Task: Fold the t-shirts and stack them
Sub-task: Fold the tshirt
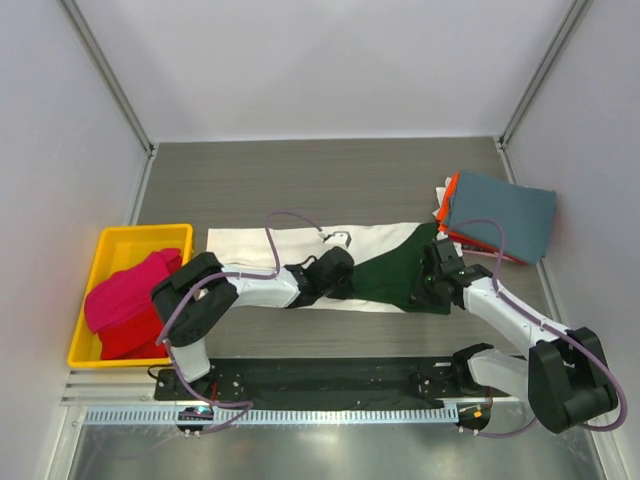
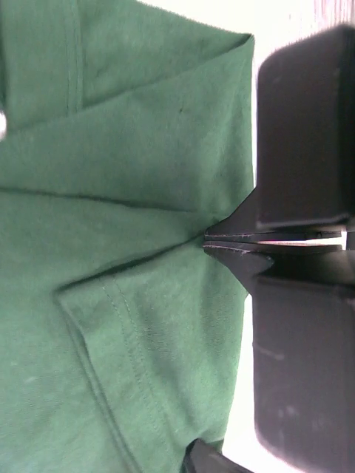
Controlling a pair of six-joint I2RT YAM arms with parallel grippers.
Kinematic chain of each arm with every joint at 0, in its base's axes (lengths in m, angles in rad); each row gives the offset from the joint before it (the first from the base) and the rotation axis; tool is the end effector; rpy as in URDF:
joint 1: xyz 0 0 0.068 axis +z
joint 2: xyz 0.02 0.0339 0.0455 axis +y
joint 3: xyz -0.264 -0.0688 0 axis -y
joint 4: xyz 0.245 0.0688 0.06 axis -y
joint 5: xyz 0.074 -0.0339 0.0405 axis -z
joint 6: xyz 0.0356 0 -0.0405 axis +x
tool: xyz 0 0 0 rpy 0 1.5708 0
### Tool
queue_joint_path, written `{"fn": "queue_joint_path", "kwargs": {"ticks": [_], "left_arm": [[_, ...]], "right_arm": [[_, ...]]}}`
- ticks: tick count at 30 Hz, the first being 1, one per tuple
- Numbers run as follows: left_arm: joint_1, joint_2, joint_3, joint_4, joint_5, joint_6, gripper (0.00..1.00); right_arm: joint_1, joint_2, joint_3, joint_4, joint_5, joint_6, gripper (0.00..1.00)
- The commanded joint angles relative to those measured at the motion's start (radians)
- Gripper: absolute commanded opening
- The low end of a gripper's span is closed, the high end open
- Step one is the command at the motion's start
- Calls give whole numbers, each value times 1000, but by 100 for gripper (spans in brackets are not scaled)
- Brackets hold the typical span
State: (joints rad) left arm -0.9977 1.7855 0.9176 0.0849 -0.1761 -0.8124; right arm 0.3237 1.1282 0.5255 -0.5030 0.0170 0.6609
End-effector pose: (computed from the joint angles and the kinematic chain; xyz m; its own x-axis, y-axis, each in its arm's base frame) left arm 0.1992 -0.2972 0.1464 -0.8147 -0.0556 -0.5772 0.2450 0.8692 -0.4296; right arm 0.1822 0.0605 0.1647 -0.8597 0.3589 -0.3634 0.2748 0.9248 0.2633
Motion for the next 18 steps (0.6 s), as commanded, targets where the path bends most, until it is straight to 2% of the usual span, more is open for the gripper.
{"fn": "queue_joint_path", "kwargs": {"ticks": [1, 9, 14, 18], "left_arm": [[14, 28, -29, -54, -31, -85, 0], [16, -122, -43, -82, -53, -42, 1], [16, -305, -48, -166, -78, -2, 11], [40, -434, -29, -272, -100, 24, 15]], "right_arm": [[3, -50, -7, 0, 69, 60, 1], [3, -2, 25, -46, 116, 75, 1], [3, -79, 63, -77, 141, 86, 1], [5, -120, 125, -123, 182, 89, 1]]}}
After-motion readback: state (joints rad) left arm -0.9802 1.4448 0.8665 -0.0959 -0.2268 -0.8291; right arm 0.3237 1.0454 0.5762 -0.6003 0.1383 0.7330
